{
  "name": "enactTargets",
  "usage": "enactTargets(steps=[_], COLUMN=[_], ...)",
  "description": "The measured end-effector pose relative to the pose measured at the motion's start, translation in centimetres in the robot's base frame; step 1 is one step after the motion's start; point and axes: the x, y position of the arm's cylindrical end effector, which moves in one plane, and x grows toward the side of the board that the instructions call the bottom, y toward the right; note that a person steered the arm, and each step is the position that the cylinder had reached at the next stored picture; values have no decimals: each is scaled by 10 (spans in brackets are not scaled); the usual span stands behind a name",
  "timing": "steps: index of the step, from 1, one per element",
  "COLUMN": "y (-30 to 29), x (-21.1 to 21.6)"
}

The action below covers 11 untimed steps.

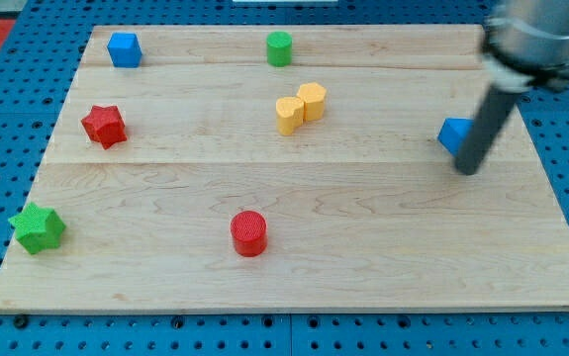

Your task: Push the blue triangle to the top right side of the yellow hexagon

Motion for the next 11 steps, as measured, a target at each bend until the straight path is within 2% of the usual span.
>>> enactTargets(steps=[1, 2, 3, 4, 5, 6, 8, 9, 10, 11], y=[-13, 105, 119, 12, -60, 28, -52, -45, -41, -70], x=[-1, -4, -58, -35, -36, -33, -113, -101, -68, -99])
